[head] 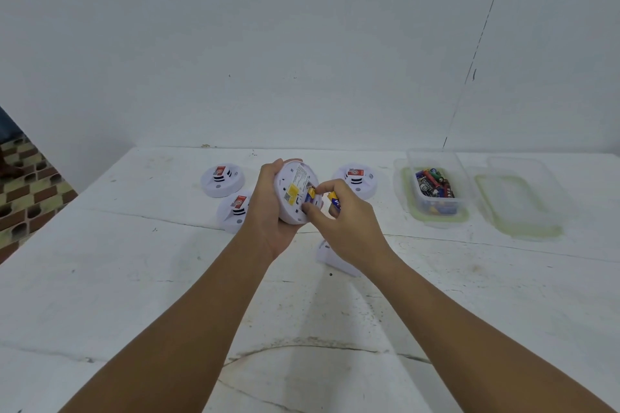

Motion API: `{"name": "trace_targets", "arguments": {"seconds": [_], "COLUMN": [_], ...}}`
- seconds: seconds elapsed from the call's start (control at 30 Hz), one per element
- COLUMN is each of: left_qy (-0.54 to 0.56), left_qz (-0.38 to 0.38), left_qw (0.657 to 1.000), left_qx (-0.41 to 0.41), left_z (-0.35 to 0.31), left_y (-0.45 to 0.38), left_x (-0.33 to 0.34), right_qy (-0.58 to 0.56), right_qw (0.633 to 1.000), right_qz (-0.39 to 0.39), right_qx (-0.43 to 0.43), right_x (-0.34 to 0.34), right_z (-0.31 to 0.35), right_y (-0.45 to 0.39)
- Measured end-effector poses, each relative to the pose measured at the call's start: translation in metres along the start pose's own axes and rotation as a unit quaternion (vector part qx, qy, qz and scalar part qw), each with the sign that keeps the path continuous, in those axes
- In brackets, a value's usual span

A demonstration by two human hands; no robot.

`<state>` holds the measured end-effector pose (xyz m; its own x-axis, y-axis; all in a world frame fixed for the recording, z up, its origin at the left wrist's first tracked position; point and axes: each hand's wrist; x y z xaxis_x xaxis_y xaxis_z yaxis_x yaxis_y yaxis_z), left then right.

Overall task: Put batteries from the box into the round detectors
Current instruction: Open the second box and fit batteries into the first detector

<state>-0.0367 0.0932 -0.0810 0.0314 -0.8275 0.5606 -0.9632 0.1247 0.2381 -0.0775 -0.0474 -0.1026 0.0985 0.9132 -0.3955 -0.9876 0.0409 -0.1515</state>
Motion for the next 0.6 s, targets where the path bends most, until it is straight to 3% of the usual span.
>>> {"name": "trace_targets", "arguments": {"seconds": [0.27, 0.6], "left_qy": [-0.016, -0.037], "left_qz": [0.017, 0.024], "left_qw": [1.000, 0.999], "left_qx": [-0.006, 0.002], "left_z": [0.001, 0.011], "left_y": [0.001, 0.002], "left_x": [0.000, -0.005], "right_qy": [-0.004, -0.022], "right_qw": [0.998, 0.999], "right_qz": [0.055, 0.044], "right_qx": [0.010, 0.009], "right_x": [-0.003, 0.009], "right_z": [0.009, 0.007], "right_y": [-0.004, 0.001]}}
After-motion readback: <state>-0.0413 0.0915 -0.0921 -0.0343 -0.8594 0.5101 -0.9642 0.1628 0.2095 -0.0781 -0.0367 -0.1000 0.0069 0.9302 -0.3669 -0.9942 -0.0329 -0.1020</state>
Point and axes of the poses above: each hand's wrist, its own y-axis away from the middle knuckle, its own x-axis out of the palm, z = x × y, and after that the axes turned 3 degrees about x, right-handed
